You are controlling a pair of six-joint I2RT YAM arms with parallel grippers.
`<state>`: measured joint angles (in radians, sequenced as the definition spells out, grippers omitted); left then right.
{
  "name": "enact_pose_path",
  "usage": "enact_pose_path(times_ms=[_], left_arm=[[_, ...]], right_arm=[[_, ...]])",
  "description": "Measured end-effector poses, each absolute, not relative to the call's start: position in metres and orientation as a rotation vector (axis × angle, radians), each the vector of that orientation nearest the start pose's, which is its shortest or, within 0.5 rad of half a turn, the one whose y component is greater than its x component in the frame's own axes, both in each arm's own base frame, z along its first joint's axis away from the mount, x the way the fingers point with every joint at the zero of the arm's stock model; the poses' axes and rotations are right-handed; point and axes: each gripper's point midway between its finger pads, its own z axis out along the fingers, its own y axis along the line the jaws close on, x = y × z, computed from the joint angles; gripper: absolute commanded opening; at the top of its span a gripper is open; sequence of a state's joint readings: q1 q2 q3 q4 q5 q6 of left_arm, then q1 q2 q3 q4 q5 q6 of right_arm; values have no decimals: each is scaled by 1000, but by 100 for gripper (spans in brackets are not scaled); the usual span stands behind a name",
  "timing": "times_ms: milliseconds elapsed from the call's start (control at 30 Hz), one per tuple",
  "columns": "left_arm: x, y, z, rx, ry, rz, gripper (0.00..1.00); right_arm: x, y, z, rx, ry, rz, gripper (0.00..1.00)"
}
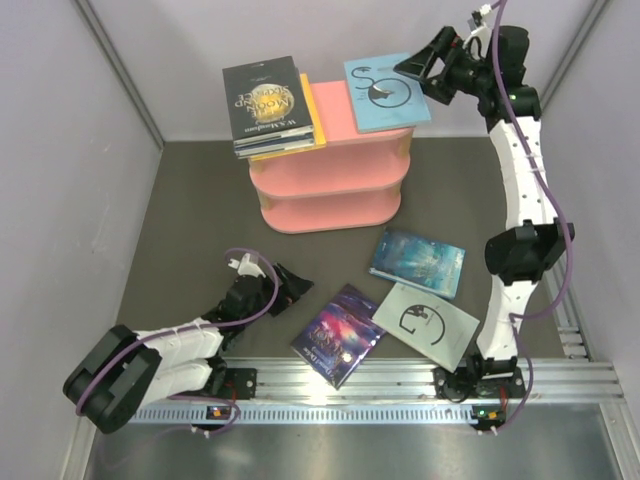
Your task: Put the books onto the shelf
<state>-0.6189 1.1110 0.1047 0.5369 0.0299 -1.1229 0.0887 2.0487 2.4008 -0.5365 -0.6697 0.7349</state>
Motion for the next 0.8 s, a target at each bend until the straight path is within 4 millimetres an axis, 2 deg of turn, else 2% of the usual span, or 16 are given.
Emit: enact_pose_path(times_ms=[167, 367, 467, 533, 633, 733, 800], left_arm=[[218, -208, 47, -535, 2166, -1071, 93], [218, -208, 47, -535, 2166, -1072, 93], [217, -208, 47, -534, 2165, -1073, 93], [217, -208, 47, -534, 2165, -1073, 93], [217, -208, 47, -534, 2166, -1073, 93], [217, -208, 47, -533, 2166, -1073, 93], [217, -208, 47, -529, 2167, -1073, 93]], right_arm=[[524, 157, 409, 90, 1908, 967, 100], [531, 125, 379, 140, 1987, 704, 100], [526, 115, 379, 154, 1985, 639, 100], [513, 106, 380, 159, 1989, 608, 100], [484, 82, 375, 207, 1998, 574, 100], [441, 42, 352, 310, 2020, 530, 100], [422, 15, 339, 386, 2018, 496, 100]])
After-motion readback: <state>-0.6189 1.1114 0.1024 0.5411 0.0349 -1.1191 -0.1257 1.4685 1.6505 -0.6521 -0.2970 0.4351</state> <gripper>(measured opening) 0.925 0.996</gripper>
